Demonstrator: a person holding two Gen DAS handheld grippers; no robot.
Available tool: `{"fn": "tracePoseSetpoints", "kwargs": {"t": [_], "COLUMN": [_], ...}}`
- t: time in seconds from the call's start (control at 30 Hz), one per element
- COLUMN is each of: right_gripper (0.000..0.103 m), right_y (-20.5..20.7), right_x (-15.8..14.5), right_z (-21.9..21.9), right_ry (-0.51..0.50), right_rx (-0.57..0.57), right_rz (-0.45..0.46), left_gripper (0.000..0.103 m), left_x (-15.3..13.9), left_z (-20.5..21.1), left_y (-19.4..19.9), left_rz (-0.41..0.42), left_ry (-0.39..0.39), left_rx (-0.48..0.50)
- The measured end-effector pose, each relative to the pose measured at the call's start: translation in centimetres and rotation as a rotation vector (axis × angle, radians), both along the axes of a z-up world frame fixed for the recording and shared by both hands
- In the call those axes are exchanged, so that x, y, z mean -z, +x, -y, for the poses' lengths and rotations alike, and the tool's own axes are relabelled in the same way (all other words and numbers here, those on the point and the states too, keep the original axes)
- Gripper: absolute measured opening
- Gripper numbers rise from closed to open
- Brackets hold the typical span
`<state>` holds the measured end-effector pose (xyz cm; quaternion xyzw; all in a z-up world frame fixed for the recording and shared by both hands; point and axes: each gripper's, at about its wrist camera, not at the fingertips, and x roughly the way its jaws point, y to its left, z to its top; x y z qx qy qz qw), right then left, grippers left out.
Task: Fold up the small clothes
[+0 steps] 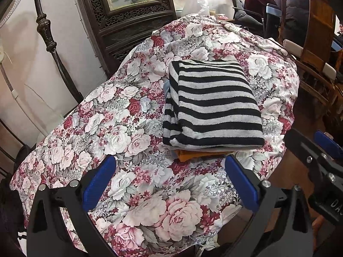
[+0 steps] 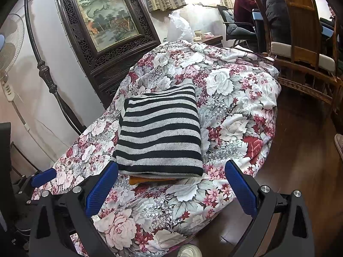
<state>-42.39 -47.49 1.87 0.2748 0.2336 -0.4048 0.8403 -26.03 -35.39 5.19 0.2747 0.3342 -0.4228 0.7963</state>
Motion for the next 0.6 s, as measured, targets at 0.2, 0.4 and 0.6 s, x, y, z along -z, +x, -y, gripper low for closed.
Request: {"fn": "tracePoseSetpoints", "kwargs": {"t": [0.2, 0.4, 0.6], "right_gripper": [0.100, 0.100, 0.100], "right_y": [-0.29, -0.31, -0.29], "right_x": [0.12, 0.14, 0.13], "right_z": [-0.11, -0.25, -0.13], "right_ry": [0.011, 0.013, 0.015], "right_rx": [0.003, 0.010, 0.011], "right_rz": [0.007, 0.013, 0.015], "left_gripper": [0.099, 0.099, 0.099], "left_x": [0.38, 0.36, 0.23], "left_z": [0.04, -0.07, -0.25], "left_y": [-0.38, -0.78, -0.31], "left_rz": [0.014, 0.056, 0.003], "left_ry": [0.019, 0.018, 0.006], "left_rx": [0.016, 0.016, 0.015]}}
